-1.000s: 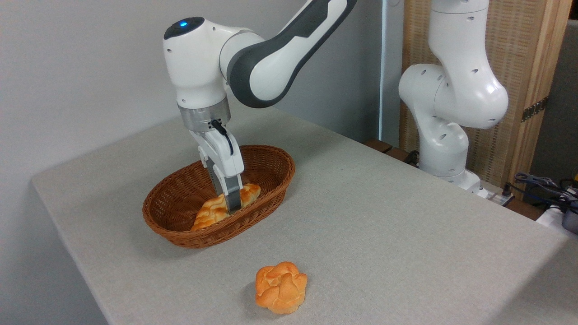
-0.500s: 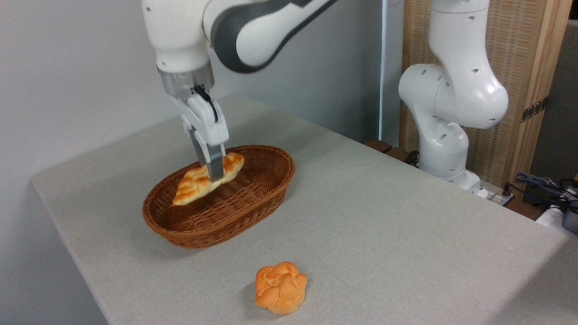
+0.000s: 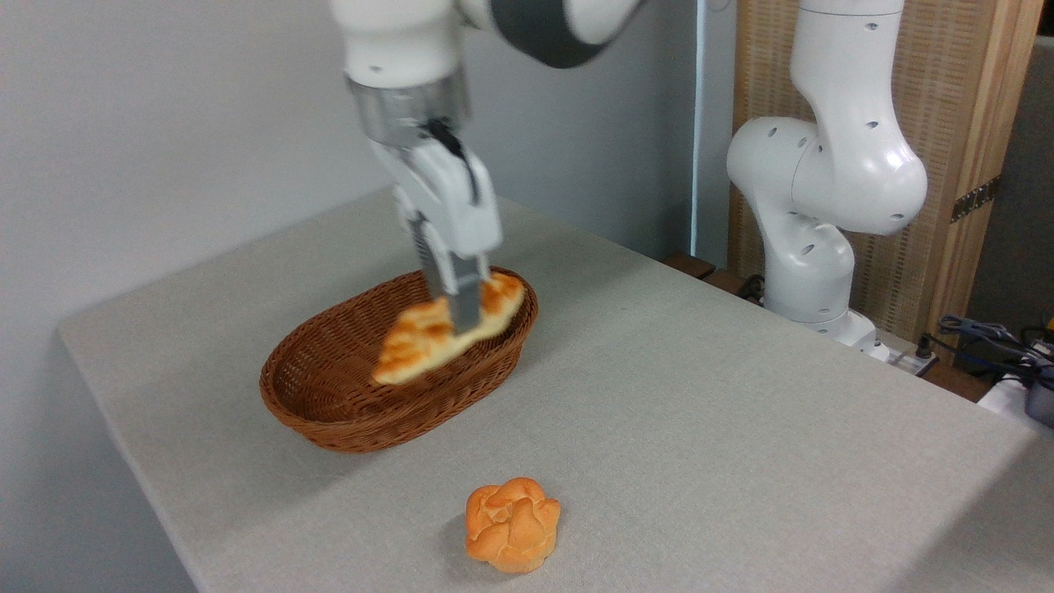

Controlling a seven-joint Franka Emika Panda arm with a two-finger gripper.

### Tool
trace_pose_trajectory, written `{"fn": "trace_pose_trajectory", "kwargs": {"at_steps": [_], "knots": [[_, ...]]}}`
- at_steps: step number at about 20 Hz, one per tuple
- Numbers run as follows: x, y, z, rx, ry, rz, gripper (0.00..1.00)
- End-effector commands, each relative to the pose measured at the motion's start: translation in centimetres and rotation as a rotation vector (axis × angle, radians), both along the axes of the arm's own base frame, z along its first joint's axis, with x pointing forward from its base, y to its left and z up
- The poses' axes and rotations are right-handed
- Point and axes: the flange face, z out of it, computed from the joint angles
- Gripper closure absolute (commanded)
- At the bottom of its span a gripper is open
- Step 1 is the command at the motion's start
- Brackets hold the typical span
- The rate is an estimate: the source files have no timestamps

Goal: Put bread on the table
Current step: 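Carry the roll beside the basket and lower it onto the table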

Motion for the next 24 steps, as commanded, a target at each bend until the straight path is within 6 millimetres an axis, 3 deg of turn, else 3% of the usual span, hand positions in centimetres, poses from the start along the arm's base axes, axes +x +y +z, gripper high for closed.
{"fn": "trace_pose_trajectory", "kwargs": {"at_steps": [1, 4, 7, 11, 17, 24], "knots": [[-1.5, 2.7, -2.8, 0.071, 0.056, -0.066, 0.52], [-2.6, 4.3, -5.9, 0.131, 0.123, -0.141, 0.52], [-2.9, 3.6, -6.4, 0.130, 0.133, -0.159, 0.50], [-3.4, 3.2, -7.6, 0.128, 0.156, -0.170, 0.28], [-3.2, 2.8, -8.6, 0.129, 0.155, -0.177, 0.11], [-2.6, 2.7, -9.7, 0.133, 0.158, -0.178, 0.04]]}}
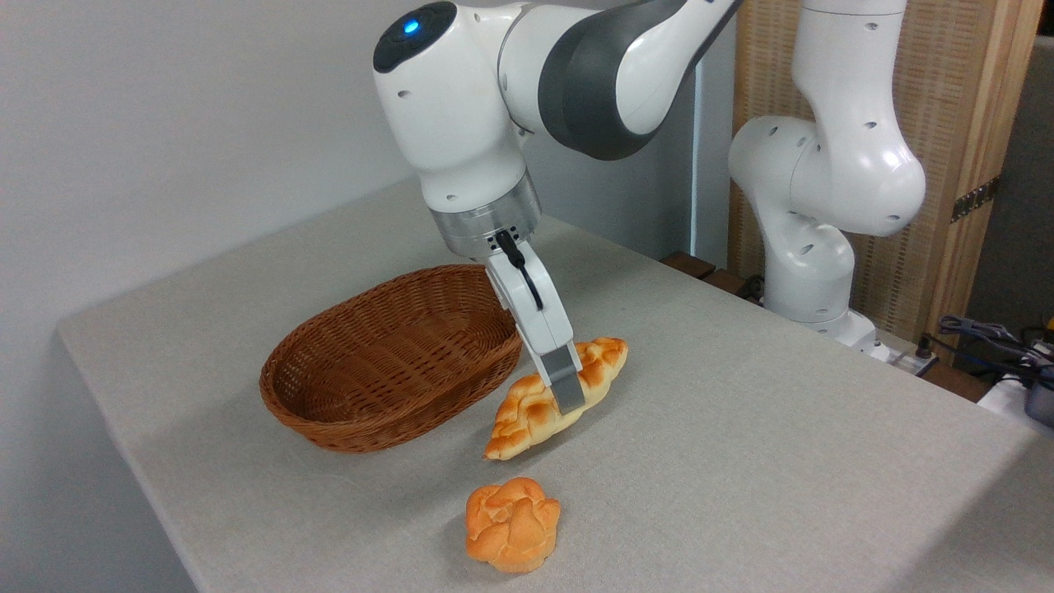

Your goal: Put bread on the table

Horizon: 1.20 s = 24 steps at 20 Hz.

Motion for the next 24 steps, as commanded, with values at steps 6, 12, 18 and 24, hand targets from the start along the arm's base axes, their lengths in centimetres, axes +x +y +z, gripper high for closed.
{"fn": "trace_pose_trajectory", "kwargs": {"at_steps": [6, 12, 18, 24], "knots": [[0.4, 0.2, -0.5, 0.011, -0.015, -0.011, 0.00], [0.4, 0.3, -0.4, 0.010, -0.018, -0.007, 0.00], [1.3, 0.0, 1.9, 0.001, -0.067, 0.014, 0.00], [4.5, -3.4, 13.3, -0.052, -0.283, 0.305, 0.00]]}}
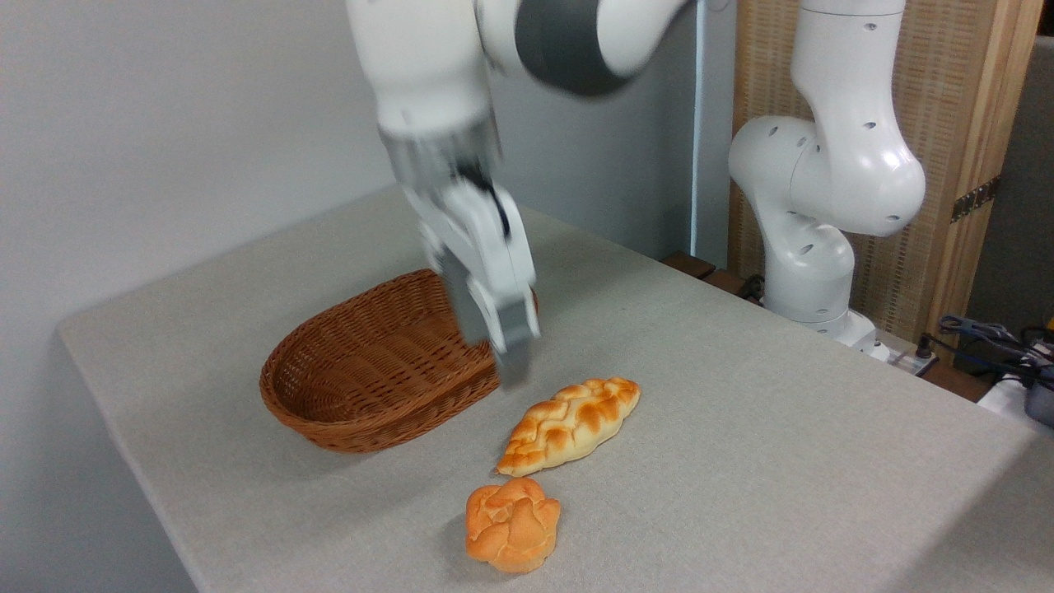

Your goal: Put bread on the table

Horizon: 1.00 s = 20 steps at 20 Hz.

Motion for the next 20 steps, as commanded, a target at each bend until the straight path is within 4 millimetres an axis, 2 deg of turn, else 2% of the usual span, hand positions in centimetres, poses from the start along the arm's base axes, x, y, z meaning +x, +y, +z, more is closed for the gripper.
{"fn": "trace_pose_trajectory", "kwargs": {"at_steps": [1, 3, 5, 8, 14, 20], "knots": [[1.2, -2.8, 6.0, -0.050, -0.099, 0.165, 0.00], [1.3, -3.8, 7.5, -0.055, -0.122, 0.247, 0.00], [1.3, -4.5, 6.9, -0.039, -0.064, 0.237, 0.00], [3.3, -5.2, 8.1, -0.036, 0.023, 0.220, 0.00], [3.0, -5.5, 8.3, -0.025, 0.018, 0.205, 0.00], [1.9, -5.4, 7.8, -0.024, -0.019, 0.202, 0.00]]}}
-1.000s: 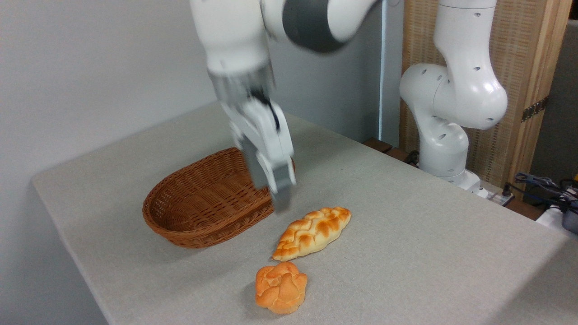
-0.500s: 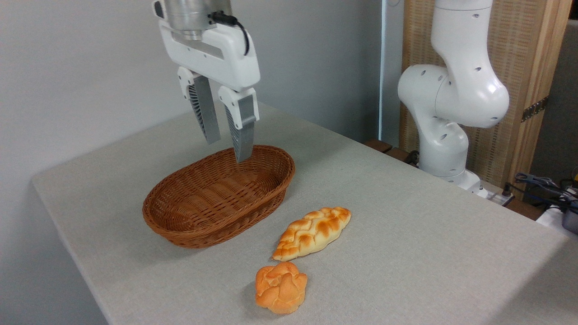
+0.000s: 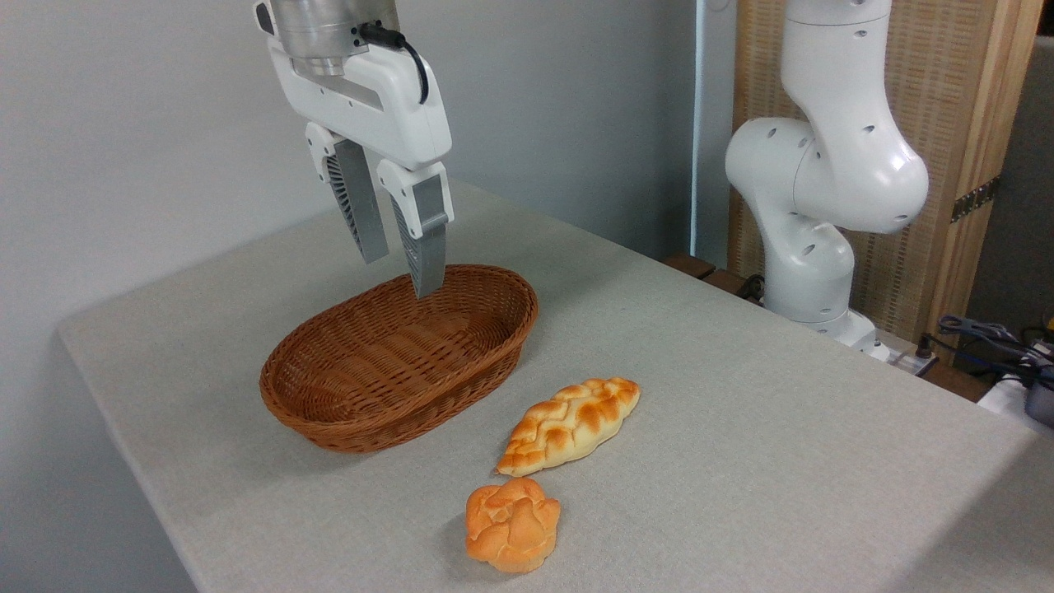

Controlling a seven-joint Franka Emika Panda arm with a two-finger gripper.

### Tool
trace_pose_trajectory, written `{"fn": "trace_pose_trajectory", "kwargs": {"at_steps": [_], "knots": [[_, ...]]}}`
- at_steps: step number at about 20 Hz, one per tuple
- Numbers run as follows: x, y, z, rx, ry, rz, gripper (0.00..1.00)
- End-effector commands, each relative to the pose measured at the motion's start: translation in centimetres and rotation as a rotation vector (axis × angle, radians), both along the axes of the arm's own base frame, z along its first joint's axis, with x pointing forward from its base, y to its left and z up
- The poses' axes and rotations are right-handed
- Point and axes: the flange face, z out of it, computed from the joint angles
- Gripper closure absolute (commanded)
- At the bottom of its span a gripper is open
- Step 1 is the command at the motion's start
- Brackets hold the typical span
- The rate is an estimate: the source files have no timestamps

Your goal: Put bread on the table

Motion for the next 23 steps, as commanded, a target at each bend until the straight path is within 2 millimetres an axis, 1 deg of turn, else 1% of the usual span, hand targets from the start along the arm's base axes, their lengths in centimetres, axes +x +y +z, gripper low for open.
{"fn": "trace_pose_trajectory", "kwargs": {"at_steps": [1, 2, 4, 6, 11, 13, 14, 23], "knots": [[-1.3, 0.2, 0.1, 0.004, -0.021, 0.004, 0.00], [-1.4, -0.3, 0.1, 0.004, -0.020, -0.007, 0.00], [-1.3, 0.5, 0.1, 0.002, -0.020, 0.007, 0.00], [-1.2, 0.7, 0.0, 0.002, -0.018, 0.012, 0.00], [-1.0, 0.6, 0.0, 0.003, -0.017, 0.010, 0.00], [-1.0, 0.7, -0.1, 0.002, -0.015, 0.013, 0.00], [-0.9, 1.2, -0.1, 0.002, -0.015, 0.021, 0.00], [-0.9, 1.2, 0.1, 0.002, -0.020, 0.021, 0.00]]}}
